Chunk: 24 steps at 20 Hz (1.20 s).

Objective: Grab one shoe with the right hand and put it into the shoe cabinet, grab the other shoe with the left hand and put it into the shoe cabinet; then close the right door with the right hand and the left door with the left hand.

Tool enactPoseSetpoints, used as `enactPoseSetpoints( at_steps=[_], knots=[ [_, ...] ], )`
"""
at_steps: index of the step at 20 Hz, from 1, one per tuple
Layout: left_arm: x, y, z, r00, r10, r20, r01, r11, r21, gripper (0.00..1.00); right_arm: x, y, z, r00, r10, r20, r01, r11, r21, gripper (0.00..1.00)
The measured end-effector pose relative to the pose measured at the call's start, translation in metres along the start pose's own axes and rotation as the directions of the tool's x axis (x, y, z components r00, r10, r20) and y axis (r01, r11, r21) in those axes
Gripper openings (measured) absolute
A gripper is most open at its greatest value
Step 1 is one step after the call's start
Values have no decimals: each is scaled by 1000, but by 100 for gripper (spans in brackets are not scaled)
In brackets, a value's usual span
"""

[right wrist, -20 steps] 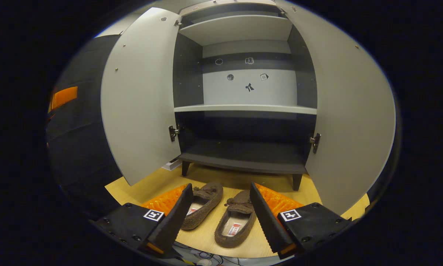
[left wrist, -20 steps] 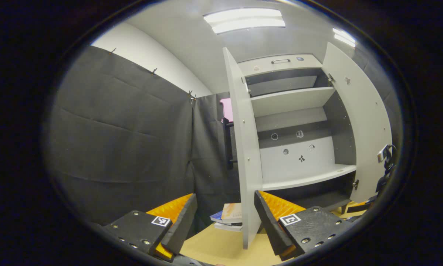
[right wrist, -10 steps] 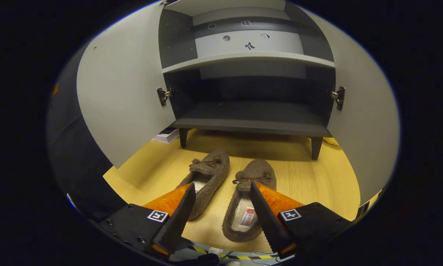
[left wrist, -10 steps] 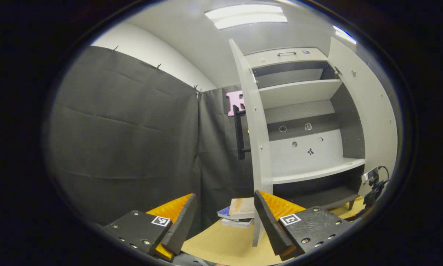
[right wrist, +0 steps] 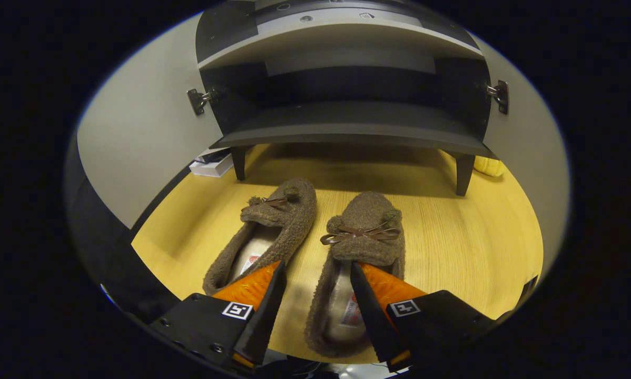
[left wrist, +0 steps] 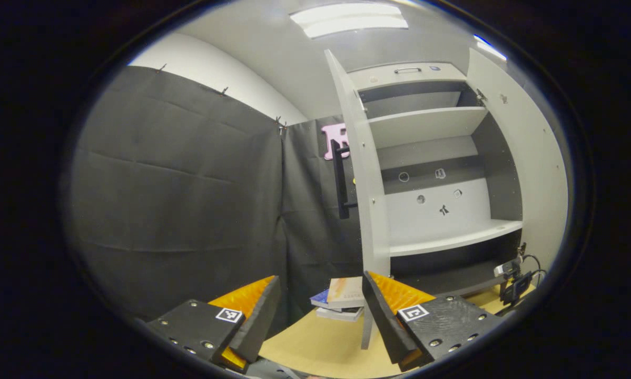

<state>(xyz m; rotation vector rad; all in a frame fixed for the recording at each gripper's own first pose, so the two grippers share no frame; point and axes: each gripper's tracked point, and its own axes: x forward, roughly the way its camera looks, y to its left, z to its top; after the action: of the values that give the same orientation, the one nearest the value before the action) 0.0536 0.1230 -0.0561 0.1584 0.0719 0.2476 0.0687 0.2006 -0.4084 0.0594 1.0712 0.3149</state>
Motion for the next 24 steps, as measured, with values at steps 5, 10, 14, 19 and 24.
enactPoseSetpoints(
  at_steps=[5,10,14,19,24],
  knots=[
    [-1,-4,0,1000,-8,-6,8,1000,0,90,19,2,-6,999,-18,-39,17,1000,-18,72],
    [-3,-7,1,1000,-16,-1,16,1000,-7,88,20,-19,-5,995,-94,-45,93,995,-24,27],
    [-7,-14,5,999,-35,5,35,999,-11,94,9,-21,0,996,-92,-19,92,996,-10,8],
    [-9,-28,10,997,-72,24,72,997,-20,90,-20,-19,17,998,-55,24,54,998,17,4],
    [-13,-45,16,993,-113,39,114,993,-27,86,-51,-25,39,996,-42,78,39,998,45,4]
  ],
)
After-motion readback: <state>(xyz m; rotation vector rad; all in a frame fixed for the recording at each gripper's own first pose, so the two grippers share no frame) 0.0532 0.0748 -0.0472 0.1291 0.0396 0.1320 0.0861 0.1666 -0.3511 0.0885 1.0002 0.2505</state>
